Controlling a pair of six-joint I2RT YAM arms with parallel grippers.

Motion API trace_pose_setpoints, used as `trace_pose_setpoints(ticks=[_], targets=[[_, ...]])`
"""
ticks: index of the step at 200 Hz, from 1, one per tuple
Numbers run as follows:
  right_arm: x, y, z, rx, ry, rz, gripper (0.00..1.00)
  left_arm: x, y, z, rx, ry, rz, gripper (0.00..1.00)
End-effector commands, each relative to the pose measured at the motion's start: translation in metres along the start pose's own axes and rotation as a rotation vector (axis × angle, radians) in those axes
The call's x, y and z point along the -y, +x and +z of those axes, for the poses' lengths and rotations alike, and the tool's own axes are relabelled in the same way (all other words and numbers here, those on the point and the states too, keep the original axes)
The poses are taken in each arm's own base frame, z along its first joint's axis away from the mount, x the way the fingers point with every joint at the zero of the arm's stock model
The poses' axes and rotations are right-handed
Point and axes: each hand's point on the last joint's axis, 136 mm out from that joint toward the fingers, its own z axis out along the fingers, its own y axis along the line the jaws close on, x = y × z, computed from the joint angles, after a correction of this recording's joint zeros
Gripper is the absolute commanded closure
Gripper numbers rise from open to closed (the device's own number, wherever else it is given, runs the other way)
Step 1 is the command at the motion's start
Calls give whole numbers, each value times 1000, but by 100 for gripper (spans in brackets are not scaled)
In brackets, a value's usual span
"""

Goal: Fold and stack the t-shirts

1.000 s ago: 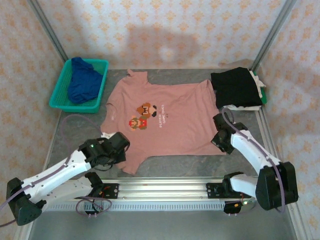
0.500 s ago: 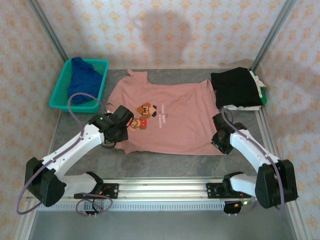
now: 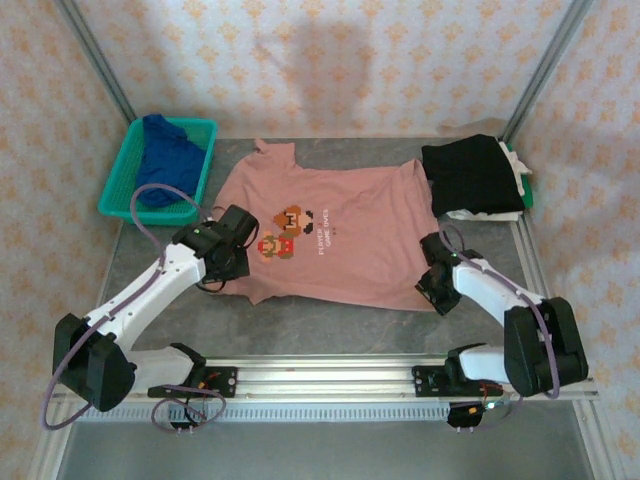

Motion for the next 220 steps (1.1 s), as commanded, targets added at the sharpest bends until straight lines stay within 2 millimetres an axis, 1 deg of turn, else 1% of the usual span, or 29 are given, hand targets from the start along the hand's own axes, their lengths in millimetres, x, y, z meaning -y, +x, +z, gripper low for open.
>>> trace_pose_setpoints(ticks=[1,7,14,31,40,58,66,77,87,95,99,104,113,125,133,146,169,188,203,215,220], targets=[[19,6,-1,-5,36,28,40,0,-8,-3,15,-3,14,100],[20,7,-2,-8,31,27,37,0,-8,-2,15,-3,12,100],[22,8,-2,-8,33,25,36,-1,-8,-1,14,-3,8,100],[26,9,2,-2,39,26,35,-1,-7,2,10,-6,4,100],[25,11,5,-15,37,26,37,-1,-6,3,8,-6,3,100],[22,12,5,-26,33,15,46,-2,-5,4,5,-8,0,100],[24,11,5,-14,39,11,54,-2,-5,4,7,-6,-1,100],[27,7,3,7,54,10,67,-3,-4,4,8,-6,0,100],[29,4,-2,26,64,6,72,-4,-3,3,8,-12,-1,100],[30,1,-6,36,70,-1,70,-5,-3,4,9,-11,-3,100],[30,0,-8,37,74,-5,67,-5,-3,4,9,-8,-3,100],[28,-4,-16,60,57,-5,62,-5,-2,4,7,-8,-1,100],[32,-7,-24,81,68,-4,53,-5,-2,4,6,-8,-1,100],[36,-8,-31,97,65,3,48,-6,-1,4,3,-11,2,100],[39,-6,-32,94,59,13,46,-6,0,5,5,-10,1,100],[41,0,-29,73,43,29,45,-5,0,5,5,-6,-2,100],[37,11,-14,30,7,54,44,-4,0,7,5,2,-4,100],[36,12,-7,20,30,53,43,-3,-1,7,4,3,1,100],[31,13,-1,13,22,49,43,-2,-1,7,4,5,4,100],[27,12,4,14,13,50,46,-2,-3,6,6,1,8,100],[26,10,3,24,19,48,50,-2,-3,5,8,1,9,100]])
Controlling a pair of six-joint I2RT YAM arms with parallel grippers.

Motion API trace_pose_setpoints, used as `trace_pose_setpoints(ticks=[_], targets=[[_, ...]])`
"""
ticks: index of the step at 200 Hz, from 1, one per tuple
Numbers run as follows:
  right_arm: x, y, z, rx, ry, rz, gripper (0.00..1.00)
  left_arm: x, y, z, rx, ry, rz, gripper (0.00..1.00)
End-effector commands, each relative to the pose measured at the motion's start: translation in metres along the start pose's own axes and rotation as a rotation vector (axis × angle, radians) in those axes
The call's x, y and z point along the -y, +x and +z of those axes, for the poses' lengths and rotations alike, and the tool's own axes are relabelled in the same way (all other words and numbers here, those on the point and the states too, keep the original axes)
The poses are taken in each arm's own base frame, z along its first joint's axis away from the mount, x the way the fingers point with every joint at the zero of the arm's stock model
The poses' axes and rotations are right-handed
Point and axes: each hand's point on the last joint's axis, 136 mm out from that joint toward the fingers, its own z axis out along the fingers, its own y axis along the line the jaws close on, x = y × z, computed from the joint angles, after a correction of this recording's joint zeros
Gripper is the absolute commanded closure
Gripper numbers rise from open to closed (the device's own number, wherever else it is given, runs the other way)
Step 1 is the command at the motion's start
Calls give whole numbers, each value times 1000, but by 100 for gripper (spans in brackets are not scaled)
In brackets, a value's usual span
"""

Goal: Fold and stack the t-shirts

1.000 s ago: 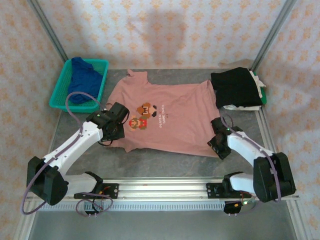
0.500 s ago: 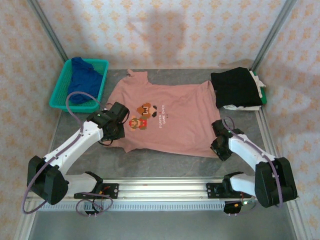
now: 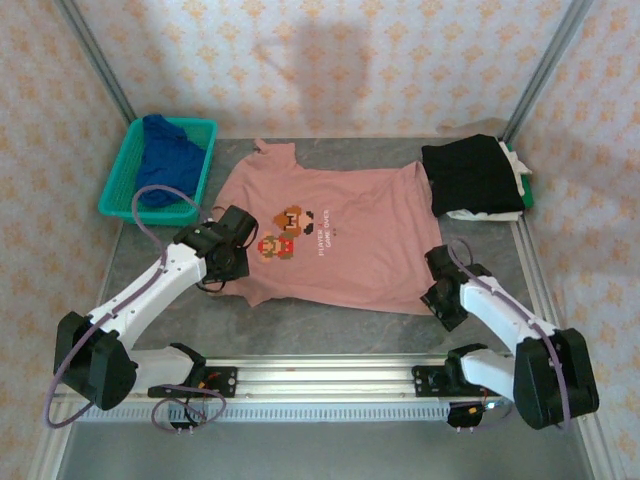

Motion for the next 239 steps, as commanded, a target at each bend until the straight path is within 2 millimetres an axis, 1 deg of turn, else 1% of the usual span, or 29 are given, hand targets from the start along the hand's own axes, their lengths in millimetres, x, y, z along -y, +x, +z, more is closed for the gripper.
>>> trace_pose_setpoints(ticks=[1,6,22,43,50,64,82,85,88,107,115,133,137,151,166,181,209,239], targets=[[-9,-4,5,20,-18,15,51,-2,-4,-2,13,-1,11,100],[-9,-6,5,31,-12,12,55,-2,-3,-2,13,-3,12,100],[-10,-14,1,69,-2,8,75,-3,-5,-5,21,-5,12,100],[-13,-23,-6,108,-6,-4,95,-7,-10,-9,34,-12,8,100],[-17,-27,-10,120,-13,-15,100,-9,-11,-10,38,-19,9,100],[-26,-35,-23,143,-25,-33,100,-11,-18,-13,55,-33,11,100],[-45,-49,-44,186,-66,-62,100,-10,-32,-16,76,-44,7,100],[-48,-52,-48,197,-76,-66,100,-9,-35,-16,78,-47,29,100],[-51,-53,-47,197,-65,-75,100,-8,-38,-16,80,-51,33,100],[-76,-67,-56,209,-79,-115,100,-4,-59,-13,86,-78,45,100],[-87,-72,-57,198,-75,-134,100,-2,-68,-12,93,-88,47,100],[-111,-82,-54,186,-58,-178,100,4,-87,-4,87,-108,50,100],[-114,-85,-52,189,-43,-186,100,5,-92,-2,86,-114,49,100],[-134,-93,-52,187,-48,-207,100,7,-105,4,76,-131,47,100],[-155,-102,-52,196,-73,-216,100,9,-116,12,64,-144,45,100],[-170,-109,-51,199,-76,-228,100,7,-124,17,48,-162,40,100],[-184,-120,-45,204,-38,-251,100,-2,-134,27,31,-204,22,100],[-193,-127,-33,185,-32,-263,100,-5,-135,43,-10,-216,16,100]])
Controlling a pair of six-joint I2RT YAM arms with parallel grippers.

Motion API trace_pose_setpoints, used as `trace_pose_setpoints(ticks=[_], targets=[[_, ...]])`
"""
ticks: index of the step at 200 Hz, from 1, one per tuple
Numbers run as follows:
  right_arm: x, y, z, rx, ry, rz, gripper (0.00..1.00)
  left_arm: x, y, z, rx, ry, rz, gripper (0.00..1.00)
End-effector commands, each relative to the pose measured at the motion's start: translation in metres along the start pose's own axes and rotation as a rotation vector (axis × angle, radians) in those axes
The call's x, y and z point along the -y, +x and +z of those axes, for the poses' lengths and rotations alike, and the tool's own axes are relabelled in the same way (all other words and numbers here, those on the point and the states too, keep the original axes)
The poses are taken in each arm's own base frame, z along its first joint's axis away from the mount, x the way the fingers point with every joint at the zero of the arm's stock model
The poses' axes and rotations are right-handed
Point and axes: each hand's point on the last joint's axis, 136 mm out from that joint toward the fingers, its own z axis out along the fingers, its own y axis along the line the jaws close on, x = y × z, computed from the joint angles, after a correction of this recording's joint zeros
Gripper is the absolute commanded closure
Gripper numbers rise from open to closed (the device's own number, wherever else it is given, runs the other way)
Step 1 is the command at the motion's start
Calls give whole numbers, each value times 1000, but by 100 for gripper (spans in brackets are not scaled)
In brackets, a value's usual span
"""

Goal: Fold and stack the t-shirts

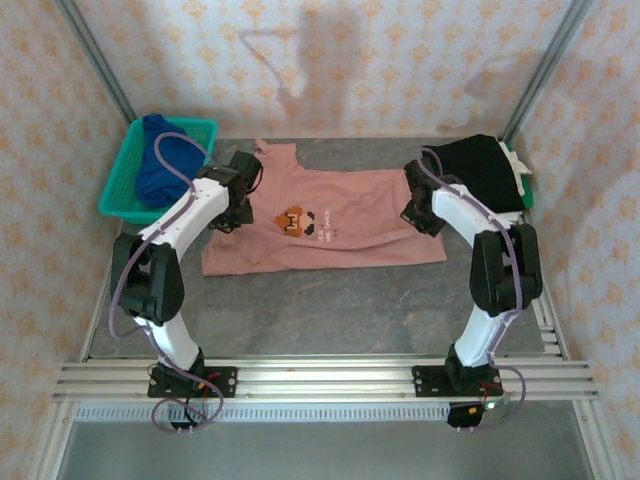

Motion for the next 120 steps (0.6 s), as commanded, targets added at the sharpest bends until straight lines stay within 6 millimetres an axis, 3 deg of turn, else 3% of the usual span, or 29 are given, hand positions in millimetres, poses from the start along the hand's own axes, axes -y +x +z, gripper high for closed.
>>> trace_pose_setpoints(ticks=[1,37,90,99,111,120], targets=[[7,-8,9,-3,51,-32,100,-12,-6,6,-12,-58,13,100],[18,-19,16,-4,109,-56,100,-13,-10,26,-68,-62,13,100],[8,-28,24,-13,103,-53,97,7,-27,49,-126,-49,41,100],[5,-30,22,-12,88,-55,91,8,-31,50,-132,-55,44,84],[7,-37,15,12,111,-54,81,9,-36,49,-131,-62,44,56],[7,-44,6,36,116,-58,76,9,-41,45,-119,-57,41,47]])
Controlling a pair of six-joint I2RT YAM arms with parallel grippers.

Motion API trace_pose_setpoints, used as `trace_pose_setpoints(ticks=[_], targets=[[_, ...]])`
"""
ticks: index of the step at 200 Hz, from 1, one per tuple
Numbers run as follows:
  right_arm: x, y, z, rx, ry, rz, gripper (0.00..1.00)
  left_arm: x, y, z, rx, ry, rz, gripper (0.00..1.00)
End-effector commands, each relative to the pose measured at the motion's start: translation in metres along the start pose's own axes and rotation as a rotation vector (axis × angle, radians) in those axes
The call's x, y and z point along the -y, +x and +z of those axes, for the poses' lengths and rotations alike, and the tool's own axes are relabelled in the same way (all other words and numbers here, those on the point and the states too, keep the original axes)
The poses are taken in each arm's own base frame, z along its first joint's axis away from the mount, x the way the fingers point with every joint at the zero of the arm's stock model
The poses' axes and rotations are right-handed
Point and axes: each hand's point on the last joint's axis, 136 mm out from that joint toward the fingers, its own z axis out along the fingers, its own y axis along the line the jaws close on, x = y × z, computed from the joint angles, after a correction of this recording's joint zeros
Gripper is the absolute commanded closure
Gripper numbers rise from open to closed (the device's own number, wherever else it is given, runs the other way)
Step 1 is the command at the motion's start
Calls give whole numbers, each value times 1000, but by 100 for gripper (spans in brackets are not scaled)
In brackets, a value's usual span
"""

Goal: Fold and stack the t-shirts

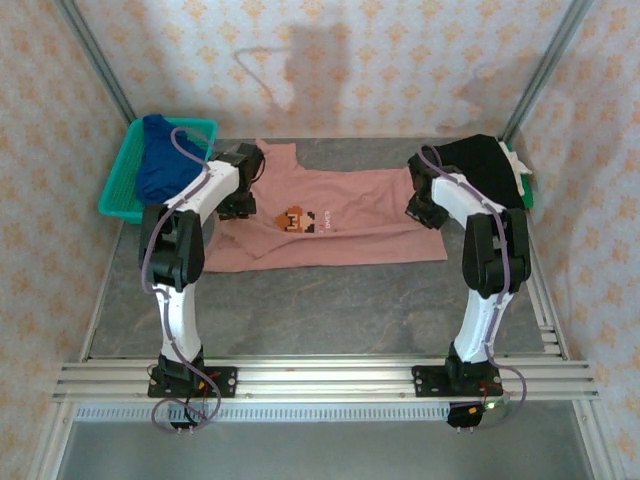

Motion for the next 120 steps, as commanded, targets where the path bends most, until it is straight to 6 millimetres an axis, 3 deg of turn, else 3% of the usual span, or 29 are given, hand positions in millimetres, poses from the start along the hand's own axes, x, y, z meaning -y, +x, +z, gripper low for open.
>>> trace_pose_setpoints(ticks=[1,31,50,62,88,102,120], targets=[[10,-20,-19,64,53,-5,75,-10,-8,-14,-2,-24,11,47],[11,-21,-47,116,-26,-16,62,-20,-11,-45,59,3,-12,40],[-5,8,-47,82,-150,-55,56,-30,3,-64,105,49,-45,34],[-20,31,-43,45,-213,-98,56,-30,21,-63,106,92,-63,33],[-44,71,-30,-15,-250,-193,63,-18,66,-36,45,196,-97,34],[-44,78,-18,-37,-230,-202,69,-16,85,-14,0,197,-114,35],[-42,82,-5,-50,-203,-212,75,-16,95,12,-43,151,-112,37]])
